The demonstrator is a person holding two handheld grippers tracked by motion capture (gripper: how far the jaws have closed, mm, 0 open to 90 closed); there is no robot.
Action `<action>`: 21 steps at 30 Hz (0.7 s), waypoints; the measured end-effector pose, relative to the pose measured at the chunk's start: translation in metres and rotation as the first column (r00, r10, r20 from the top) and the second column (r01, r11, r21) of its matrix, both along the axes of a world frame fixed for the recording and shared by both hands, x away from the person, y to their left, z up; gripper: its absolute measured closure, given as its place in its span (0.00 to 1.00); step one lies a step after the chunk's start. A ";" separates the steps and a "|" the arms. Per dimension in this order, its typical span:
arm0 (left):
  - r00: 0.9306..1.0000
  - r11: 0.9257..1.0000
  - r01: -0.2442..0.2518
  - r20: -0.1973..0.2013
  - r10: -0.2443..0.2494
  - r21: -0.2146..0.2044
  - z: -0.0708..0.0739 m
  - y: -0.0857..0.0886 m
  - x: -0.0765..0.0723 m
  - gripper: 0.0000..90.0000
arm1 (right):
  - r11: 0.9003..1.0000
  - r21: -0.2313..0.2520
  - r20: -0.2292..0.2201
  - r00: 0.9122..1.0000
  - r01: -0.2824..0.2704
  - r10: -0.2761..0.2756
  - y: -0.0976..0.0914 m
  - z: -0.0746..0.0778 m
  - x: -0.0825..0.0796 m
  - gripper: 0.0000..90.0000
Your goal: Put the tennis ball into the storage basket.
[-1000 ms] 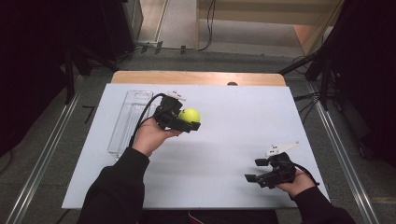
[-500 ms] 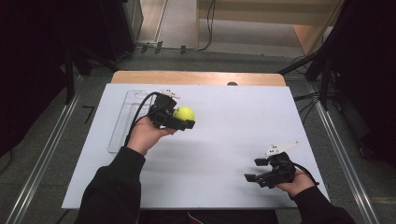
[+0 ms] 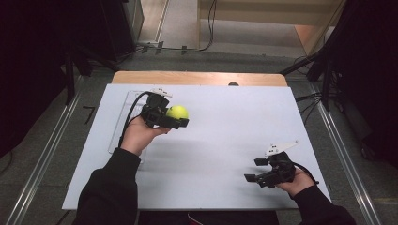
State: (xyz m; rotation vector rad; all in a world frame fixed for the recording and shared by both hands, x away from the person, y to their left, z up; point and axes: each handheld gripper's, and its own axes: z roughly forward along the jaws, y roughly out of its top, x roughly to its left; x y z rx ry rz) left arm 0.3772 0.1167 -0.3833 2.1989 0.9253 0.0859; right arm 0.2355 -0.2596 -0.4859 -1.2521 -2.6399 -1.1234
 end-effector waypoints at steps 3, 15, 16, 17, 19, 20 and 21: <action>1.000 1.000 -0.015 0.002 0.015 -0.001 0.001 0.005 0.001 0.29 | 1.000 -0.002 0.000 1.000 -0.001 0.001 0.001 0.000 0.001 0.19; 0.998 0.998 -0.064 0.017 0.063 0.026 0.002 0.023 0.003 0.29 | 1.000 -0.001 0.000 1.000 -0.010 0.010 0.002 0.000 0.003 0.19; 0.998 0.998 -0.065 0.015 0.065 0.023 0.002 0.024 0.003 0.29 | 1.000 -0.001 0.000 1.000 -0.010 0.010 0.002 0.000 0.003 0.19; 0.998 0.997 -0.069 0.014 0.069 0.022 0.002 0.025 0.003 0.29 | 1.000 -0.001 -0.002 1.000 -0.009 0.009 0.002 0.000 0.003 0.19; 0.997 0.997 -0.081 0.012 0.081 0.020 0.002 0.028 0.004 0.29 | 1.000 -0.004 -0.004 1.000 -0.008 0.008 0.002 0.000 0.003 0.19; 0.997 0.997 -0.081 0.012 0.081 0.020 0.002 0.028 0.004 0.29 | 1.000 -0.004 -0.003 1.000 -0.009 0.009 0.003 0.000 0.003 0.19; 0.996 0.996 -0.084 0.011 0.084 0.018 0.002 0.030 0.005 0.29 | 1.000 -0.003 0.001 1.000 -0.011 0.011 0.003 0.000 0.004 0.19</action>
